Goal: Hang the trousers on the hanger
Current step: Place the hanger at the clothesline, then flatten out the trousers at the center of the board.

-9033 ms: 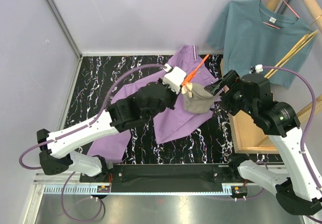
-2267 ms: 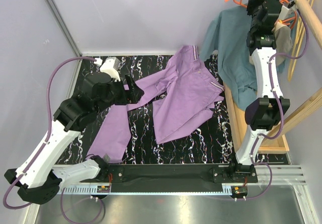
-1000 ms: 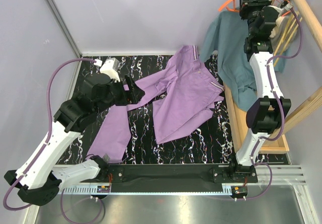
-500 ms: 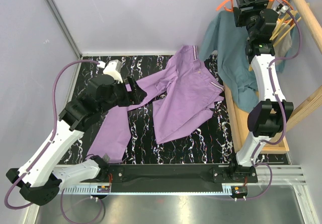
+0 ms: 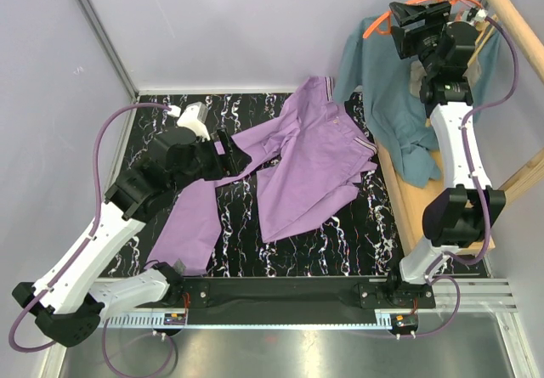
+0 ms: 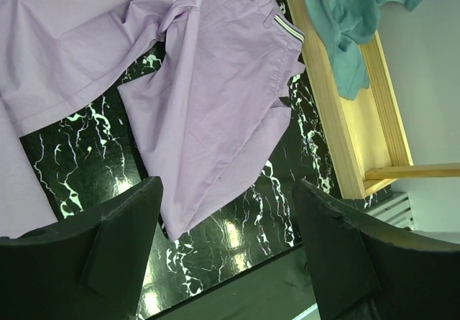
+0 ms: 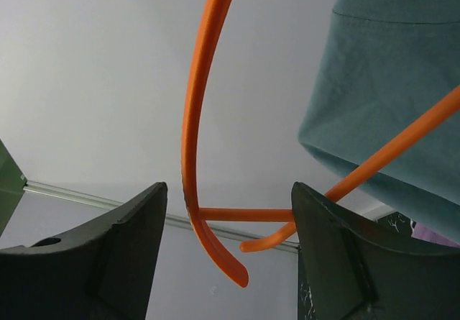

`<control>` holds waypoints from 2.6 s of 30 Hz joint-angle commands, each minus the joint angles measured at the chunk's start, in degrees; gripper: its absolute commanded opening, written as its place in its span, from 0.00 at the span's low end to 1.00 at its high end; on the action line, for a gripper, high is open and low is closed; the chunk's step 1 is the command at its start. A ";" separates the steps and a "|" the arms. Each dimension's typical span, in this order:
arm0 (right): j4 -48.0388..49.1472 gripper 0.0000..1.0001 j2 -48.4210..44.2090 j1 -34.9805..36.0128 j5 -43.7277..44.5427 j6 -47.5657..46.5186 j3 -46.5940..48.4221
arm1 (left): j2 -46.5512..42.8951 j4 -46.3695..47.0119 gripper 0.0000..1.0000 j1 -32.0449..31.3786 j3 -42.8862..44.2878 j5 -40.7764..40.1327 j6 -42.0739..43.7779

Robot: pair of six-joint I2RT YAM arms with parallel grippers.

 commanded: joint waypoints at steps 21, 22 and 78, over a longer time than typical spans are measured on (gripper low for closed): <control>2.67 0.84 -6.17 -0.29 -6.75 -6.05 -10.63 | -2.76 4.07 0.77 0.27 -1.65 1.70 -1.46; 3.68 0.83 -6.69 -0.38 -5.61 -5.43 -11.34 | -2.85 3.99 0.77 0.27 -1.65 1.70 -1.46; -30.31 0.08 18.93 9.38 12.69 -42.60 -8.12 | 2.07 -9.02 0.78 4.57 -4.63 0.81 -1.12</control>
